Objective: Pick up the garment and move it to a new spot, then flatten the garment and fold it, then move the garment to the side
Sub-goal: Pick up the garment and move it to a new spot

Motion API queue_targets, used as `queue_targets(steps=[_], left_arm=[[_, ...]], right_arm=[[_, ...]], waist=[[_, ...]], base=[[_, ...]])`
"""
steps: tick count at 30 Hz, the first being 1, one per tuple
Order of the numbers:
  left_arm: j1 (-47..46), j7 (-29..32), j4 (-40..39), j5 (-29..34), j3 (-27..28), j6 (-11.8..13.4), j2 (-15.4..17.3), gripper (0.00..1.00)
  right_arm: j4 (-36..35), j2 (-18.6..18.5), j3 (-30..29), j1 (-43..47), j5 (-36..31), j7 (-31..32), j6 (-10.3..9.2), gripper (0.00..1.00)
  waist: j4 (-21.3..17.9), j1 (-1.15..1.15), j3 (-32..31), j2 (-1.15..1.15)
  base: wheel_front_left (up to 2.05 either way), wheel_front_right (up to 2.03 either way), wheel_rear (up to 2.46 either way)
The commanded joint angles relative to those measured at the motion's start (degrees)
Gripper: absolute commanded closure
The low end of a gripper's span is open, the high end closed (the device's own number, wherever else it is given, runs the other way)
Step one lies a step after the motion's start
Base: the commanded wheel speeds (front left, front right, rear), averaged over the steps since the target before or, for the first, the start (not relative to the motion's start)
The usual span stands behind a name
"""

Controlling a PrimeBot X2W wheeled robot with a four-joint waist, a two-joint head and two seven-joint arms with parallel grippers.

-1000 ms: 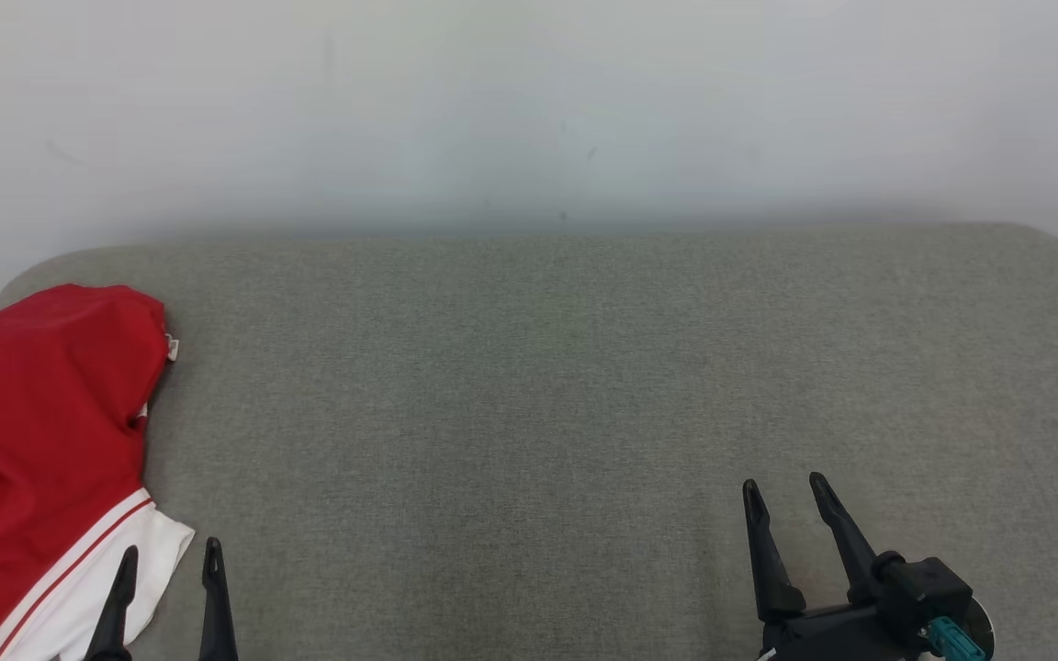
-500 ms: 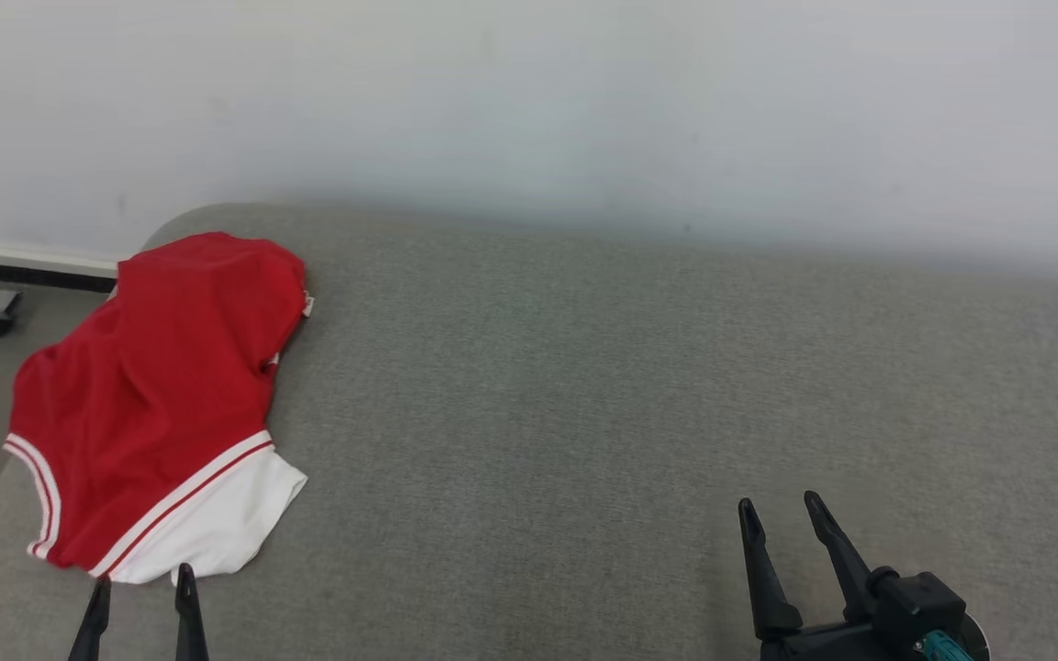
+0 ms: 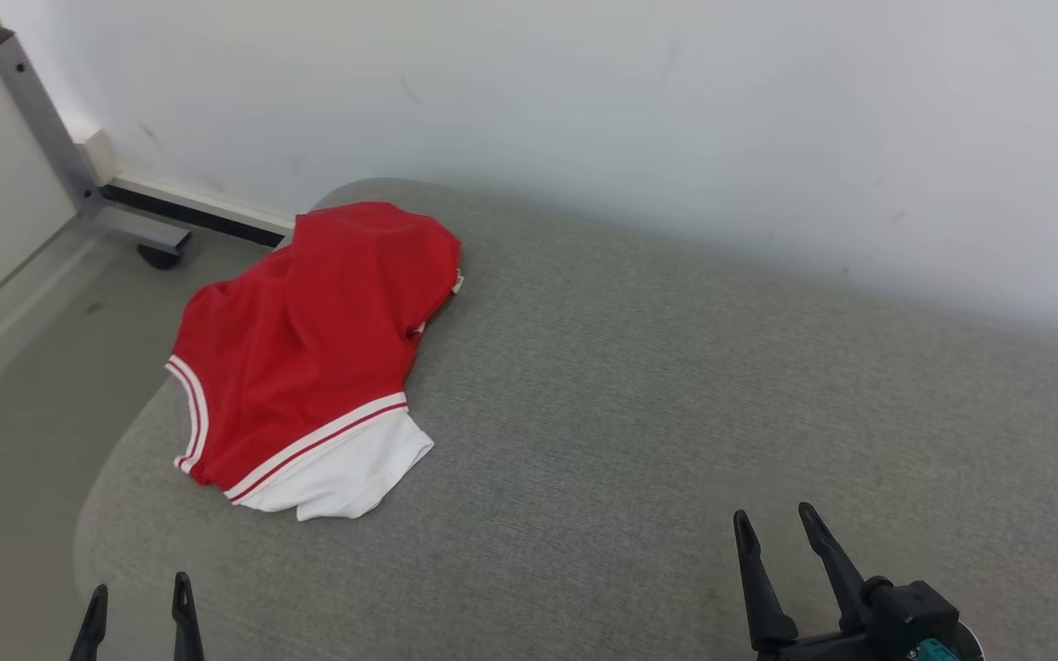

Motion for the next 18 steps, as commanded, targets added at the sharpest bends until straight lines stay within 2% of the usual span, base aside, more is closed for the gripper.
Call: queue_targets(steps=[1,7,18], left_arm=[[0.39,-0.20,0.23,0.47,0.18,0.25,-0.08,0.00],[1.25,-0.20,-0.70,-0.32,2.35,1.44,-0.25,0.00],[1.62,-0.20,-1.43,-1.44,3.59,2.85,-0.40,0.00]], right_arm=[[0.11,0.10,0.13,0.45,0.25,-0.04,-0.12,0.00],[0.50,0.07,1.91,-0.94,-0.63,-0.04,-0.12,0.00],[1.47,0.08,3.14,-2.73,-1.46,-0.04,-0.12,0.00]], waist=[[4.53,0.00,-0.19,0.00],[6.45,0.00,0.81,0.00],[6.90,0.00,2.02,0.00]], base=[[0.00,0.00,0.00],[0.00,0.00,0.00],[0.00,0.00,0.00]])
